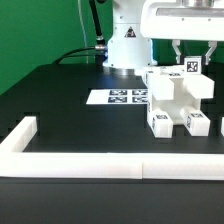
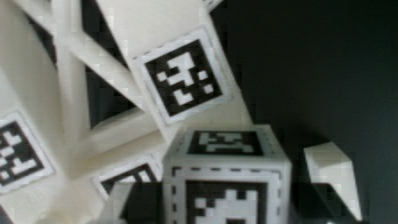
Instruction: Assemble chair
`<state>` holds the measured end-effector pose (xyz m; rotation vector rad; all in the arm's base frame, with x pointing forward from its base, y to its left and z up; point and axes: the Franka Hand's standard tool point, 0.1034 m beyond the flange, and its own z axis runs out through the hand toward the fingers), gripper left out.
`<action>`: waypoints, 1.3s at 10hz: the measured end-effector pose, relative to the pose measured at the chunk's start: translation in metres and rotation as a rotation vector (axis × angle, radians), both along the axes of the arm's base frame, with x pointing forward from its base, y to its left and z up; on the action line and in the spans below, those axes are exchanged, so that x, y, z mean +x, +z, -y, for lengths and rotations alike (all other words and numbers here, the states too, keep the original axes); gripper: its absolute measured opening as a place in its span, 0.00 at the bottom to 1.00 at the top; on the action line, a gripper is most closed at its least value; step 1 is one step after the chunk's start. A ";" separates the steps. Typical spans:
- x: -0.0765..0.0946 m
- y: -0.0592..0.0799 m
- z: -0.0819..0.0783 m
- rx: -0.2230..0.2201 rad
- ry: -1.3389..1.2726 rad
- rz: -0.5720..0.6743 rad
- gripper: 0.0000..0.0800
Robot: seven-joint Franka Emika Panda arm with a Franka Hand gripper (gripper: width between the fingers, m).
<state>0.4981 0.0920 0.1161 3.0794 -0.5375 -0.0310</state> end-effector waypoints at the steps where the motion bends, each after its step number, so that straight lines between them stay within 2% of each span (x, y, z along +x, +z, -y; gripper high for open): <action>1: 0.000 0.000 0.000 -0.001 -0.036 0.000 0.36; 5: -0.001 0.000 -0.004 0.012 -0.379 -0.002 0.36; 8: -0.001 0.000 -0.006 0.019 -0.478 -0.005 0.36; 9: -0.001 0.000 -0.006 0.020 -0.457 -0.005 0.45; 10: -0.001 -0.001 -0.006 0.020 -0.424 -0.005 0.68; 11: -0.001 -0.001 -0.006 0.019 -0.419 -0.006 0.68; 12: -0.002 -0.001 -0.008 0.014 -0.358 -0.009 0.79; 13: -0.003 -0.002 -0.010 0.010 -0.229 -0.007 0.80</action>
Offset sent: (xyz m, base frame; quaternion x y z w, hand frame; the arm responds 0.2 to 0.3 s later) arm 0.0000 0.0000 0.0000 0.0000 0.0000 0.1938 0.9810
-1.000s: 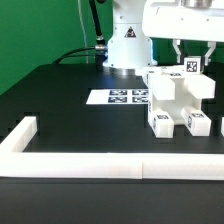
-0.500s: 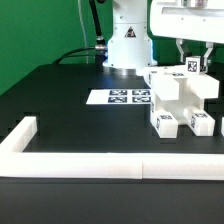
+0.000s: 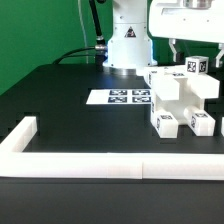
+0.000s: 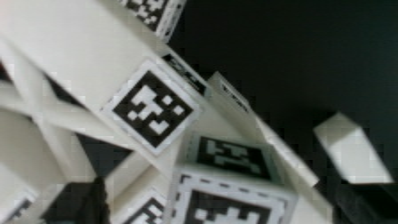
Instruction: Assemble chair
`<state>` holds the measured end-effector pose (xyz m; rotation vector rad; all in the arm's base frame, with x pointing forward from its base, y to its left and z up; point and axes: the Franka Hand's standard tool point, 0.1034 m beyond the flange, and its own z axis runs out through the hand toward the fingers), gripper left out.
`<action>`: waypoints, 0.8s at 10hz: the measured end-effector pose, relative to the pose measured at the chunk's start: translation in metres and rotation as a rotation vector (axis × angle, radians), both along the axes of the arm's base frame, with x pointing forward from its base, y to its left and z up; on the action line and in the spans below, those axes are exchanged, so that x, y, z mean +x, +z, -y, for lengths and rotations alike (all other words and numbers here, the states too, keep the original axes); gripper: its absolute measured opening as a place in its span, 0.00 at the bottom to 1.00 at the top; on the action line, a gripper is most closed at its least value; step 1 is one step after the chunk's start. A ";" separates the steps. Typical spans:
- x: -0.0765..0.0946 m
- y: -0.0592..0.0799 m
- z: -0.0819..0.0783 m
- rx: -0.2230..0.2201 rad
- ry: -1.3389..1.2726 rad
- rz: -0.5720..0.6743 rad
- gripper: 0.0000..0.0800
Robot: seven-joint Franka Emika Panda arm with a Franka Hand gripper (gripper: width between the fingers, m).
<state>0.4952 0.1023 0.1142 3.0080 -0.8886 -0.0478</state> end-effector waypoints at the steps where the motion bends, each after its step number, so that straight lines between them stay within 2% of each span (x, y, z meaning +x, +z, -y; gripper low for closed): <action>1: 0.000 0.000 -0.001 0.002 0.078 0.000 0.80; 8: 0.003 0.001 -0.002 -0.002 0.686 0.007 0.81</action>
Offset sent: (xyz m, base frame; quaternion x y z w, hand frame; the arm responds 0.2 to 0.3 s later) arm -0.0002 0.0061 -0.0028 0.0252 0.0040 -0.1602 0.9868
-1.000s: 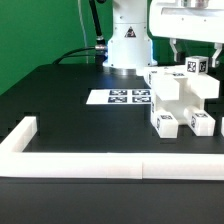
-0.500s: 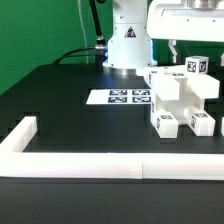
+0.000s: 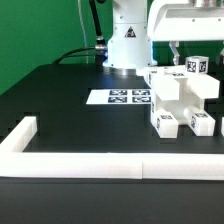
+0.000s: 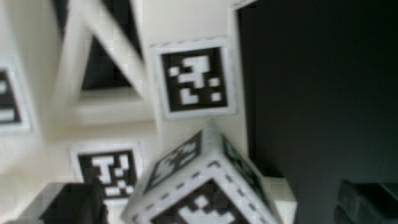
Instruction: Assemble chair
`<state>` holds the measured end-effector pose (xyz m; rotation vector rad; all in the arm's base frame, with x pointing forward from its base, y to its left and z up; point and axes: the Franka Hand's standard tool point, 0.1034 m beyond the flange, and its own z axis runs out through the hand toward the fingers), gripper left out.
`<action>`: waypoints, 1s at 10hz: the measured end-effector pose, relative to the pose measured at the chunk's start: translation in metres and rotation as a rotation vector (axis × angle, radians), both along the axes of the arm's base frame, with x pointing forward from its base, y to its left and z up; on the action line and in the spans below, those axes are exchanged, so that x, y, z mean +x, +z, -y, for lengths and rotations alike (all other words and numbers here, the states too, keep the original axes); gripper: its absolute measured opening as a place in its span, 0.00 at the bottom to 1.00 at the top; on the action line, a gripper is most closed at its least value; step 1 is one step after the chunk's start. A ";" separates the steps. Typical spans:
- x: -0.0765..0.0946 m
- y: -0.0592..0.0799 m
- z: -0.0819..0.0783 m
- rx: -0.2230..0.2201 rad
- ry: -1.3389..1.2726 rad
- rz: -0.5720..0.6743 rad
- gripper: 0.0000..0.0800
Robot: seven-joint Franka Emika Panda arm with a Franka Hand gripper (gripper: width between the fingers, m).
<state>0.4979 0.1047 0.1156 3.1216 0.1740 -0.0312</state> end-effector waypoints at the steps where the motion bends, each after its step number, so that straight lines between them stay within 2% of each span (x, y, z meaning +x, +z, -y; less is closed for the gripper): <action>1: 0.000 0.000 0.000 0.001 0.080 -0.001 0.81; 4: 0.000 0.000 0.001 0.001 0.278 -0.005 0.81; 7: 0.000 -0.001 0.002 0.001 0.280 -0.006 0.78; 8: 0.000 -0.001 0.002 0.001 0.280 -0.006 0.56; 9: 0.000 -0.001 0.002 0.001 0.280 -0.006 0.56; 10: 0.000 -0.001 0.002 0.001 0.280 -0.006 0.35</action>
Offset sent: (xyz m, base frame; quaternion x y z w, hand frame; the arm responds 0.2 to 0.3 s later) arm -0.0012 0.0007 0.0008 -0.0001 0.0034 -0.1983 0.9801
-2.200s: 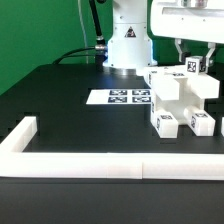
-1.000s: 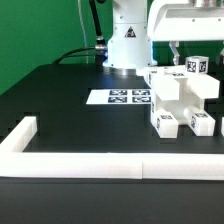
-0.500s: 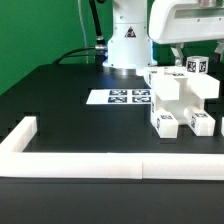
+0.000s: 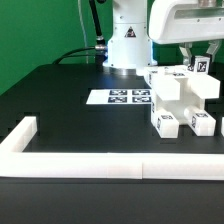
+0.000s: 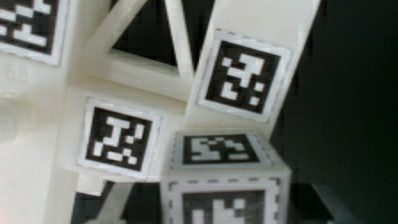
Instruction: Assemble chair
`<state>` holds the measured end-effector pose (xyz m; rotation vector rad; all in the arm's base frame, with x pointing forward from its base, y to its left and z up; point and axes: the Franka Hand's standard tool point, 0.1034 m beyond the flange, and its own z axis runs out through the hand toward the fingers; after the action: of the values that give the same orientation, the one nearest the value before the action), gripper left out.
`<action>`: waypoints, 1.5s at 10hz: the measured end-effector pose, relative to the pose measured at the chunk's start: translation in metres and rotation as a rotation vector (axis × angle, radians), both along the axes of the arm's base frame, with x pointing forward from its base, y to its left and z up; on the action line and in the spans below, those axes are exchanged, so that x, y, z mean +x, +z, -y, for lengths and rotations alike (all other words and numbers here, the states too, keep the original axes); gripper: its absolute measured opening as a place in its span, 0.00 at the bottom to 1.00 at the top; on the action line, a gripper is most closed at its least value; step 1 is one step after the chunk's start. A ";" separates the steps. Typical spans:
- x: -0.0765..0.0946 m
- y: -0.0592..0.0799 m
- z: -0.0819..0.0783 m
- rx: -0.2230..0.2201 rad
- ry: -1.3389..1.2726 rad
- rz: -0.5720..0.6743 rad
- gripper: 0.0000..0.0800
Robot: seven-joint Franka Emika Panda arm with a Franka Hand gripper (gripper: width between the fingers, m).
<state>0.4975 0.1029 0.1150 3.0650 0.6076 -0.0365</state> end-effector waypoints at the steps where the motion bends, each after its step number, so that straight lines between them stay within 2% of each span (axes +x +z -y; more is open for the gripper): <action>1: 0.000 0.000 0.000 0.000 0.000 0.000 0.36; 4: 0.000 0.000 0.000 0.000 -0.066 0.001 0.36; 15: 0.000 0.000 -0.002 -0.003 -0.776 0.010 0.36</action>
Offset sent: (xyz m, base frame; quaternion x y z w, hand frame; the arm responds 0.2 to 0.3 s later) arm 0.0000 0.0000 0.0000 0.0000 0.0000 0.0650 0.9979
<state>0.4972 0.1052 0.1150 3.0722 -0.5984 -0.0305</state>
